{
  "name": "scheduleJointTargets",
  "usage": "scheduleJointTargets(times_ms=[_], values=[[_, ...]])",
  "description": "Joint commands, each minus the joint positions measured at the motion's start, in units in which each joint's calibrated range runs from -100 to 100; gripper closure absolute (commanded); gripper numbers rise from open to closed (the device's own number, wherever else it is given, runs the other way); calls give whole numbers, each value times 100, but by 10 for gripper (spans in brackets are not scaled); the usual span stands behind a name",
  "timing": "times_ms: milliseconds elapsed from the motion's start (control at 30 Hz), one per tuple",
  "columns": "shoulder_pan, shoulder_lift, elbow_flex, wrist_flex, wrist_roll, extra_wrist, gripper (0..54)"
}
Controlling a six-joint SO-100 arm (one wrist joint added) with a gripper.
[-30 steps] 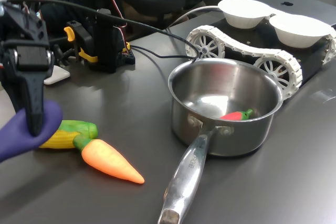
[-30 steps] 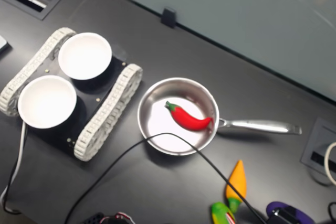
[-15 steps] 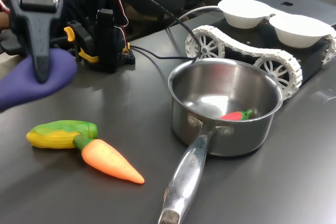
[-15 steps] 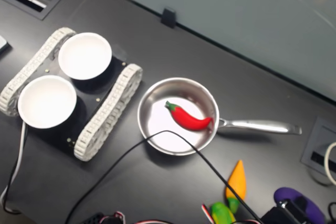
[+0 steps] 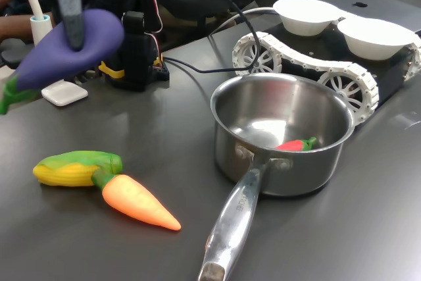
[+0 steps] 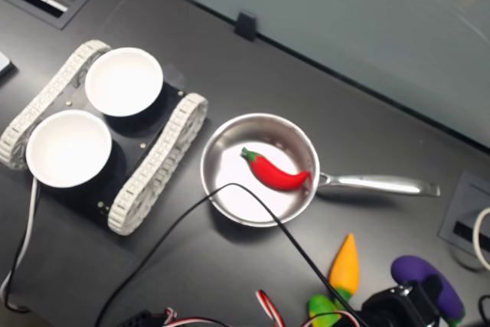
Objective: Pick up the brinjal and place them in the pan
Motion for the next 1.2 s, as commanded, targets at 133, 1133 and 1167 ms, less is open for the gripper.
scheduleJointTargets(times_ms=[133, 1133, 1167], values=[[-482, -1026, 337, -204, -347, -101, 531], [-3005, -3843, 3290, -1177, -1148, 394, 532], [-3177, -3919, 3426, -1211, -1148, 478, 532]])
